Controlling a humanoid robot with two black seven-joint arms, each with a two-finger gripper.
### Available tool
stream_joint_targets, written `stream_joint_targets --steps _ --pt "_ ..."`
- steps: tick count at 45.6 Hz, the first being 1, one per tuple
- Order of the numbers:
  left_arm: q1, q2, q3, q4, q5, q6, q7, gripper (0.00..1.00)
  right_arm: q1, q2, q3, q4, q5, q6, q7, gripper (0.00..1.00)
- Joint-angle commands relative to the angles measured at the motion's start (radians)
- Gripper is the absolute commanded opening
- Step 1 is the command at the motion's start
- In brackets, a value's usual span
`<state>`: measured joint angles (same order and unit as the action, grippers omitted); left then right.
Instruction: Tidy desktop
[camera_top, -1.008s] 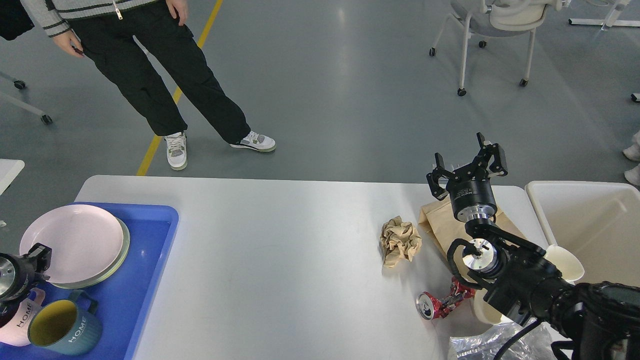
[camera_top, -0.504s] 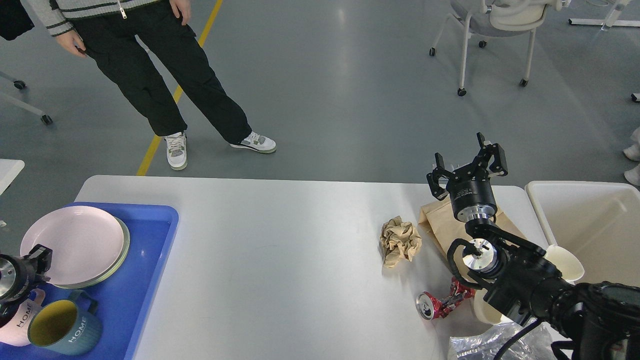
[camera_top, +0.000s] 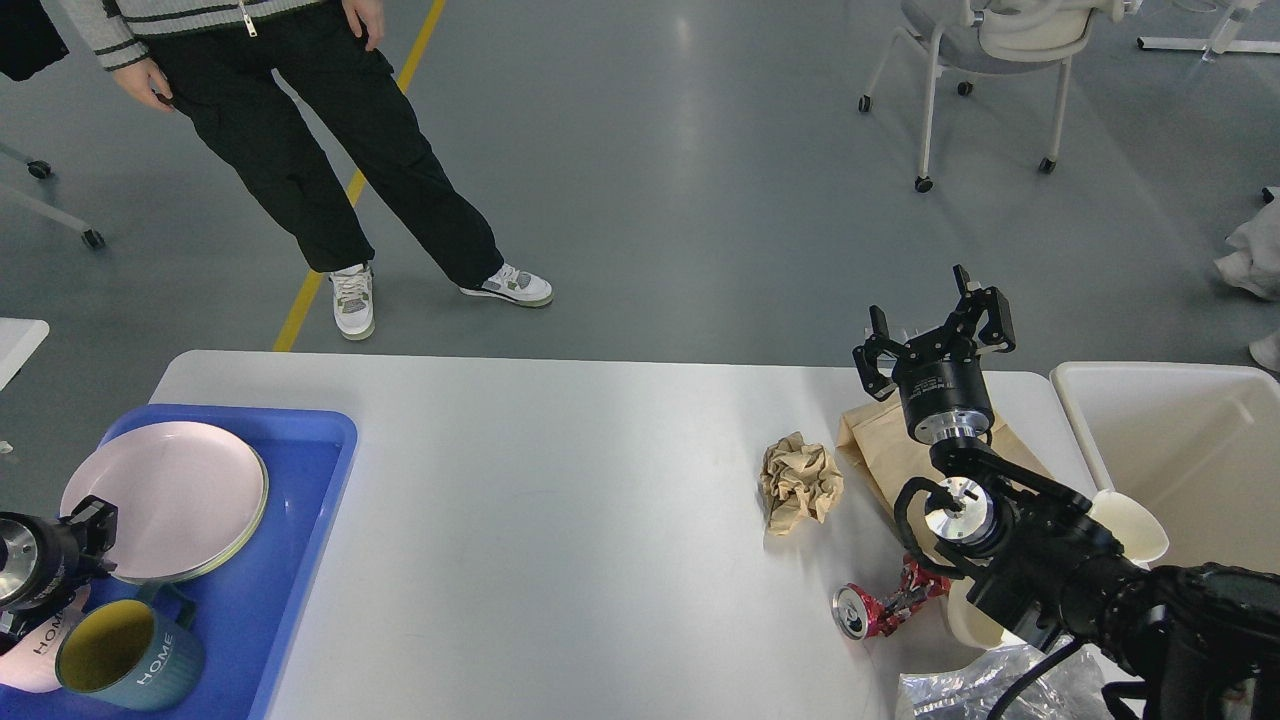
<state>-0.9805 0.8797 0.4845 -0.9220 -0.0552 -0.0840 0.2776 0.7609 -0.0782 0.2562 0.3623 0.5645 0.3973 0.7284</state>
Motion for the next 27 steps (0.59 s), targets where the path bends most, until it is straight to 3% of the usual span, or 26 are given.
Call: stream_joint_targets --steps 1,27 --pt "-0.001 0.002 0.0 0.002 0.0 0.001 0.0 0.92 0.0 0.0 0.0 0.0 0.0 0.0 -0.001 1.0" --pt "-0.004 0.005 0.0 0.002 0.0 0.001 0.0 0.93 0.0 0.0 0.0 0.001 0.0 0.0 0.0 1.0"
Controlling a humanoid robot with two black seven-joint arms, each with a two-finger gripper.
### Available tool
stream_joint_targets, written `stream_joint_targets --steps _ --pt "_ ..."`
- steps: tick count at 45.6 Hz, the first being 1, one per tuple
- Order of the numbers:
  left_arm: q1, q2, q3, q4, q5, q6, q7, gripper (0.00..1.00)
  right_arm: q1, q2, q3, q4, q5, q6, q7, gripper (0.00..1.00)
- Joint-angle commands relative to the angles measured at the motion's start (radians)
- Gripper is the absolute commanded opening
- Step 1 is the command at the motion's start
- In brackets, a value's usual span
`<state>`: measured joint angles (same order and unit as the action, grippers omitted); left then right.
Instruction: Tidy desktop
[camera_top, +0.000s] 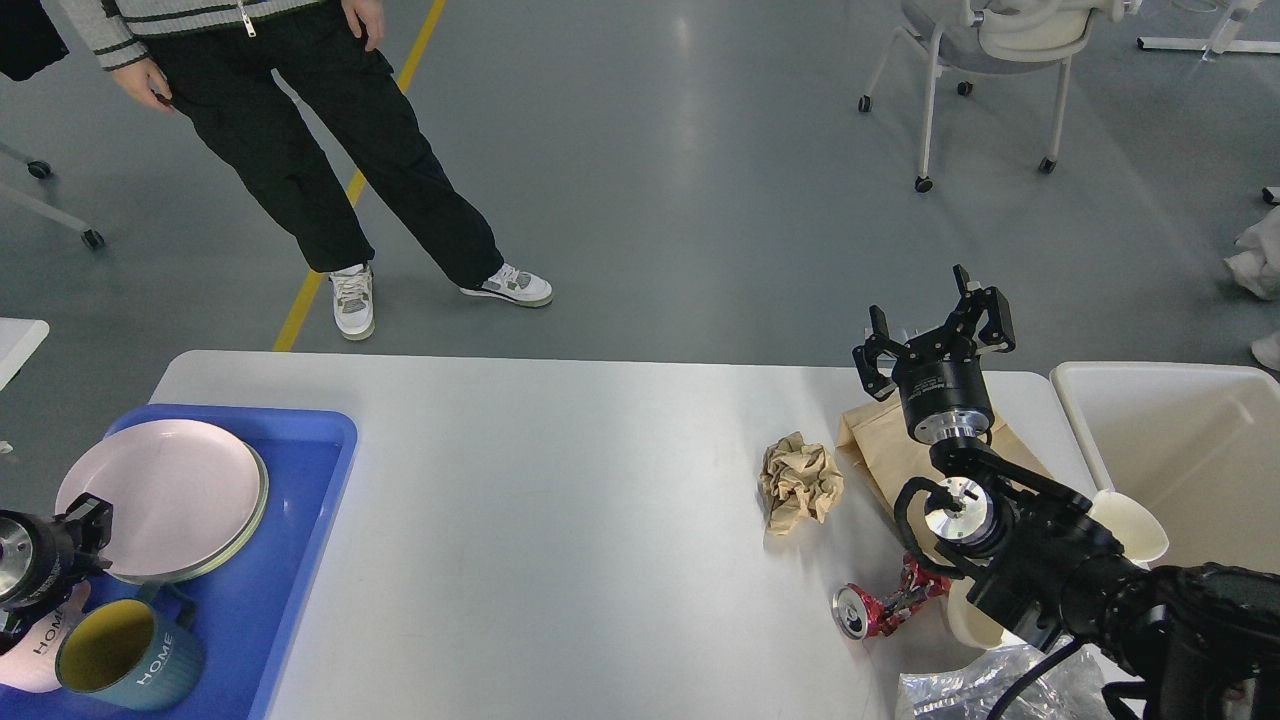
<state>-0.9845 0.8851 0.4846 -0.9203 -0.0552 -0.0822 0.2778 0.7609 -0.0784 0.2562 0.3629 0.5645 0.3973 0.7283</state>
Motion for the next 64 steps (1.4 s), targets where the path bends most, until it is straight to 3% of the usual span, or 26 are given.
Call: stream_joint_targets --steps 1,64 --pt "0.0 0.0 0.0 0.0 0.0 -0.001 0.0 0.93 0.0 0.0 0.0 -0.001 0.0 0.0 0.0 1.0" --pt "-0.006 -0.005 0.0 0.001 0.002 -0.004 0.001 0.95 0.0 0.0 0.0 -0.001 0.0 0.0 -0.001 1.0"
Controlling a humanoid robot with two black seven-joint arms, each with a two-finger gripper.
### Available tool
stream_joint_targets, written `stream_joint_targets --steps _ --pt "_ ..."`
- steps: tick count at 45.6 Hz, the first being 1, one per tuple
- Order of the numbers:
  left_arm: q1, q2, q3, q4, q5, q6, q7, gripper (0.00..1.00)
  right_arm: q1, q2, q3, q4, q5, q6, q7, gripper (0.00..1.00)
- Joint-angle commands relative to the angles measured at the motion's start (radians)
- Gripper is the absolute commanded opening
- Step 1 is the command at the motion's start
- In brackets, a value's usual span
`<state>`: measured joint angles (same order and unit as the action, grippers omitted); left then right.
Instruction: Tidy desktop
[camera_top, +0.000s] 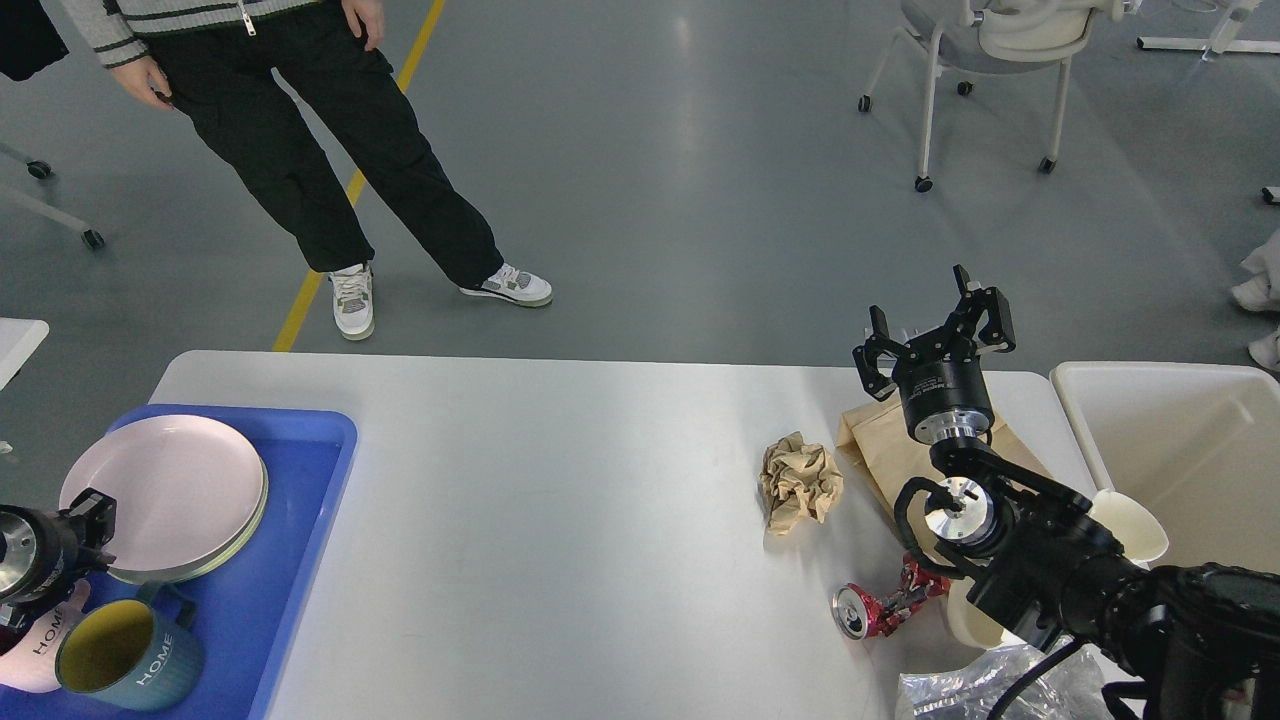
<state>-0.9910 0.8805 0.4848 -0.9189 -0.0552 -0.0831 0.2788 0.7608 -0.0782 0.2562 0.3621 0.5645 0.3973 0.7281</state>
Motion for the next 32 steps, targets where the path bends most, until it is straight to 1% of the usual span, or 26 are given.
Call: stream_joint_targets --steps 1,11,19,32 --pt "0.0 0.0 0.0 0.0 0.002 -0.004 0.0 0.95 0.0 0.0 0.0 0.0 0.0 0.0 -0.001 1.0" --pt "0.0 -0.002 0.002 0.0 0.002 -0.007 0.0 0.96 0.0 0.0 0.0 0.0 0.0 0.0 0.001 1.0" --pt "-0.001 0.0 0.002 0.0 0.002 -0.049 0.0 0.97 0.0 0.0 0.0 0.0 0.0 0.0 0.001 1.0" --pt "-0.001 0.0 0.0 0.002 0.002 -0.047 0.0 0.97 0.0 0.0 0.0 0.0 0.0 0.0 0.001 1.0"
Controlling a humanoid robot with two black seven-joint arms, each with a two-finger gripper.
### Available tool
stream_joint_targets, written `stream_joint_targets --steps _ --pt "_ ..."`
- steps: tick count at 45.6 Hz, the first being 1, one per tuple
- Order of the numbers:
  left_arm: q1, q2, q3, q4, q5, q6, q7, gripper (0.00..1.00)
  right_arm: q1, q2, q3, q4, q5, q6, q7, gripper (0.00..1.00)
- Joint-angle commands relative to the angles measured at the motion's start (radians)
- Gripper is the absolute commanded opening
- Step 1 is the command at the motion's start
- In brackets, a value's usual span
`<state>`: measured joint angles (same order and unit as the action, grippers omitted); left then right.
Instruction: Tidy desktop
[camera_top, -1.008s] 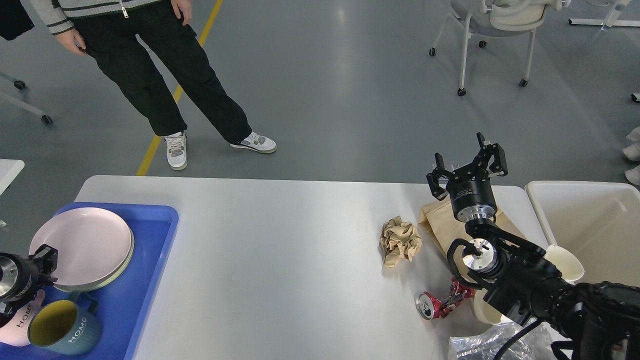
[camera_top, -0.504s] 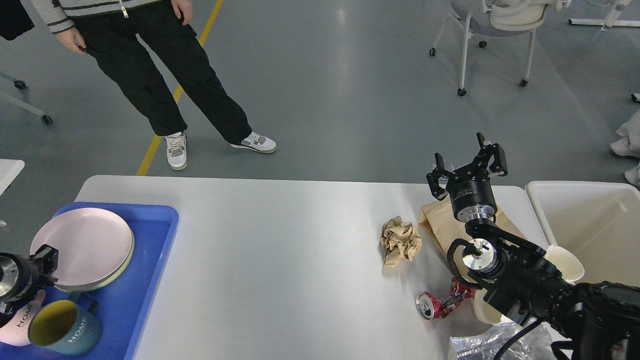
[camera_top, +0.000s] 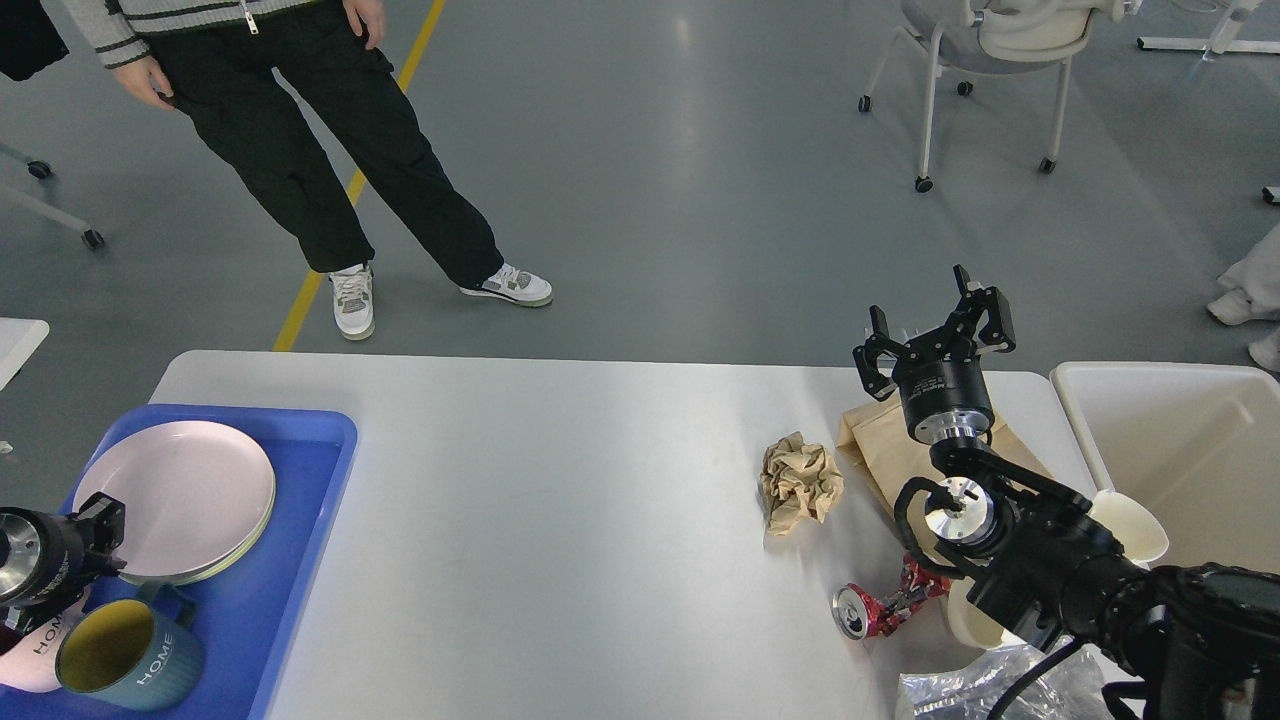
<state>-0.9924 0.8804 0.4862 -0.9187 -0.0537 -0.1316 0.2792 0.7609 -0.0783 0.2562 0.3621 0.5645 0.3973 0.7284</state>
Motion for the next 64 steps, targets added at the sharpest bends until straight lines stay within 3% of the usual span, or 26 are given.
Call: stream_joint_targets --steps 1,31,43,53,64 --pt "0.0 0.0 -0.001 0.001 0.0 0.001 0.0 0.97 0.0 0.0 0.0 0.0 0.0 0.0 0.0 1.0" --pt "-0.009 0.018 0.003 0.014 0.0 -0.003 0.0 0.97 0.0 0.0 0.0 0.0 0.0 0.0 0.0 1.0" --pt "-0.04 0.106 -0.004 0.011 -0.002 -0.068 -0.003 0.97 0.0 0.0 0.0 0.0 0.0 0.0 0.0 1.0" --pt "-0.064 0.144 -0.093 0.012 0.006 -0.072 -0.014 0.97 0.0 -0.001 0.0 0.0 0.0 0.0 0.0 1.0" --pt "-0.06 0.149 -0.195 0.014 0.008 -0.152 -0.014 0.98 0.0 0.0 0.0 0.0 0.0 0.0 0.0 1.0"
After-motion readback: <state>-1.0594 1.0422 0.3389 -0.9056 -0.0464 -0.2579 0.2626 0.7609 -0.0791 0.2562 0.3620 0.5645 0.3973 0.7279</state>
